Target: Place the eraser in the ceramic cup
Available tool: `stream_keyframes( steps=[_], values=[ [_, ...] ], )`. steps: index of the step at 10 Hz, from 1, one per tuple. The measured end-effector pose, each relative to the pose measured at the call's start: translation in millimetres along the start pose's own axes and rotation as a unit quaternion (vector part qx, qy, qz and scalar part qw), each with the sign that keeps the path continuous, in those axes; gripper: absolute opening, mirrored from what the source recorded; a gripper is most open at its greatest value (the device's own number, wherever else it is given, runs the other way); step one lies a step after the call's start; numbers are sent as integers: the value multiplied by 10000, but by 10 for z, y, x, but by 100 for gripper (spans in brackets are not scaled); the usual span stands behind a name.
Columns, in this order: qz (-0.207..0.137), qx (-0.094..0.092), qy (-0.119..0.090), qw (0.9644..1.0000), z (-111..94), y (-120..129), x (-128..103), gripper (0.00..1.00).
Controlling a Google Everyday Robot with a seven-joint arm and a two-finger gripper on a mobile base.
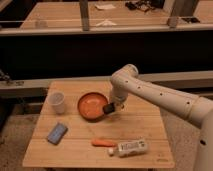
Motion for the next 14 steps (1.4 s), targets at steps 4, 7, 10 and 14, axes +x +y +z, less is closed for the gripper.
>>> stream_keyframes(
  steps=[4, 7, 10, 14],
  values=[
    [-146, 23, 1, 9999, -51, -166, -175, 15],
    [-266, 65, -9, 9996, -87, -297, -304, 15],
    [-397, 58, 38, 9992, -113, -489, -524, 15],
    [-491, 71, 88, 9987, -163, -609, -629, 9]
  ],
)
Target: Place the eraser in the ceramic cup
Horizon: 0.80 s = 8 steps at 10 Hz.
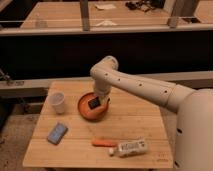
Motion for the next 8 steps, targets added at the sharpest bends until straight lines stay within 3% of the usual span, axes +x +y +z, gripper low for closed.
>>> stream_keyframes(
  steps=[5, 8],
  values=[
    [-194, 15, 33, 9998, -41, -300, -279, 9],
    [-243, 8, 92, 9997, -72, -348, -251, 9]
  ],
)
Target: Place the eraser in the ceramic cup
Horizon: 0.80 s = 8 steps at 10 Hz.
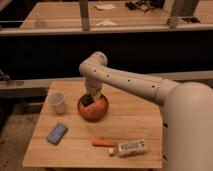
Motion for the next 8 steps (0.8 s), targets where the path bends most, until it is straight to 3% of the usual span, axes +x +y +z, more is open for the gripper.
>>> stream_keyframes(
  steps=[2, 5, 8],
  values=[
    [-80, 10, 19, 10000, -11, -88, -24, 9],
    [-233, 29, 22, 9997, -9, -350, -268, 9],
    [-341, 22, 75, 9994, -21, -428, -273, 7]
  ],
)
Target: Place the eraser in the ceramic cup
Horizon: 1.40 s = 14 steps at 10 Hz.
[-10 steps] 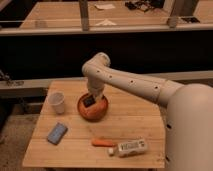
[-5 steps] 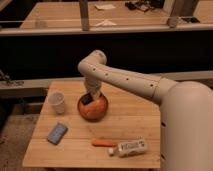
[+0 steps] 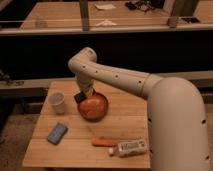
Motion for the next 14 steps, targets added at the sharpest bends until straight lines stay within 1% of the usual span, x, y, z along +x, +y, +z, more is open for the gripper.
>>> stream_keyframes(
  steps=[1, 4, 6, 10, 14],
  values=[
    [-51, 13, -5, 10000, 7, -72, -56, 3],
    [-179, 32, 14, 9998, 0, -321, -251, 2],
    [-267, 11, 84, 9996, -9, -387, -249, 2],
    [-423, -5, 64, 9991, 17, -541, -445, 2],
    [-537, -14, 81, 9985, 38, -622, -505, 2]
  ],
)
